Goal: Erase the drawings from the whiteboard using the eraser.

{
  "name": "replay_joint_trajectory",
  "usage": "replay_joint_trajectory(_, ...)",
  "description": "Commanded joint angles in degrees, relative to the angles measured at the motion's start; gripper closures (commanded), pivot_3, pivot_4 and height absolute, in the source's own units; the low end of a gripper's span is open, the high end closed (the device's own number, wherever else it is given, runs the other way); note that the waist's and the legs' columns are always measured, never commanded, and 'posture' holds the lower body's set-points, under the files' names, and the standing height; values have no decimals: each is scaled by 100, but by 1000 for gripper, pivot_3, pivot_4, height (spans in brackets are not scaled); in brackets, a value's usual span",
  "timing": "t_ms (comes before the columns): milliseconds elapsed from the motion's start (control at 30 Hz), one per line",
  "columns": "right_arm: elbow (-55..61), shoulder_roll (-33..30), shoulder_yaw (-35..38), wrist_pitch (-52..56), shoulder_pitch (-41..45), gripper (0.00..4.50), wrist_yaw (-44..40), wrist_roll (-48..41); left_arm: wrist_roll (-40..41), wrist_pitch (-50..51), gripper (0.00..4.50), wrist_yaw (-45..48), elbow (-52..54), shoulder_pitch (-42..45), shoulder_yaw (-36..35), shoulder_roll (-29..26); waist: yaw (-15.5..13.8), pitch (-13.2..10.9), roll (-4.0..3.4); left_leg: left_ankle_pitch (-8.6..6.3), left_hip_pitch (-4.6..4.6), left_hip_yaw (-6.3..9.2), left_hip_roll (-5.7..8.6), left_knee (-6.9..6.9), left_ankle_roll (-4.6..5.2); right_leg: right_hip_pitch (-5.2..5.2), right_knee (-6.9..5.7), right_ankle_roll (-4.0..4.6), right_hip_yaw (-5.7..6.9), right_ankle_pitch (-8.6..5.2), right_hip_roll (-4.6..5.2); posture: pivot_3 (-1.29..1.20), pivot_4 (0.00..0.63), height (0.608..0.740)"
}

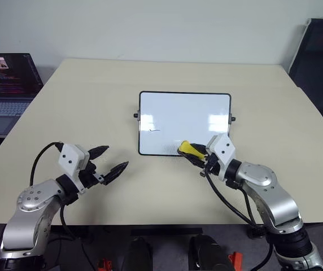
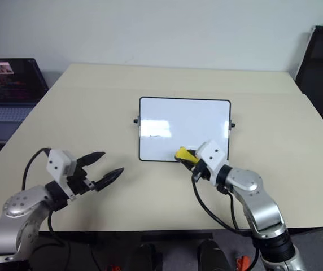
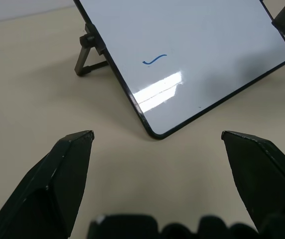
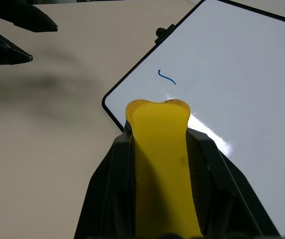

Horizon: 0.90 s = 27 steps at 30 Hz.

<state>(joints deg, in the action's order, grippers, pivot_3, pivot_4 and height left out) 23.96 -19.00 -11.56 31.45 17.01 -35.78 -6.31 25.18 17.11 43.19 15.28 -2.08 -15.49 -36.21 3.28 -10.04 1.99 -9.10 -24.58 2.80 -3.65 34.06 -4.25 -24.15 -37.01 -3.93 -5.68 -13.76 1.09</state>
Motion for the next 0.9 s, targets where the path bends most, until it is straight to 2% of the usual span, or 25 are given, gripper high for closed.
replay_joint_trajectory(33, -72, 127, -129, -192, 237, 3431, 130, 22, -20, -138, 0, -83, 40, 62, -142, 5, 1, 0, 0, 0, 0, 0, 0, 0, 0, 0, 0, 0, 0, 0, 0, 0, 150, 740)
replay_joint_trajectory(300, -678, 278, -590, -561, 905, 3431, 225, 381, -97, -103, 0, -233, -58, 230, -34, 19, 1, 0, 0, 0, -1, -1, 0, 0, 0, 0, -1, 0, 0, 0, 0, 0, 150, 740)
replay_joint_trajectory(567, -2830, 792, -1334, -1598, 2755, 3431, 409, 1367, -248, -62, 0, -231, -206, 557, 123, -54, 23, -1, -2, 1, -1, 0, -2, -3, 1, -3, -4, 2, 4, 3, -4, 0, 150, 740)
replay_joint_trajectory(767, -4601, 1169, -1626, -2123, 3678, 3431, 592, 1974, -288, -25, 0, -191, -195, 700, 258, -49, 8, -1, -2, 0, -8, 0, -3, -10, 1, -4, -3, -4, 6, -1, -5, 0, 150, 740)
replay_joint_trajectory(900, -5418, 1361, -1604, -2070, 4044, 3431, 679, 2161, -282, -5, 0, -188, -167, 685, 268, -43, 11, -2, -2, 0, -8, 1, -3, -9, 1, -6, -5, -3, 6, -1, -5, 0, 150, 740)
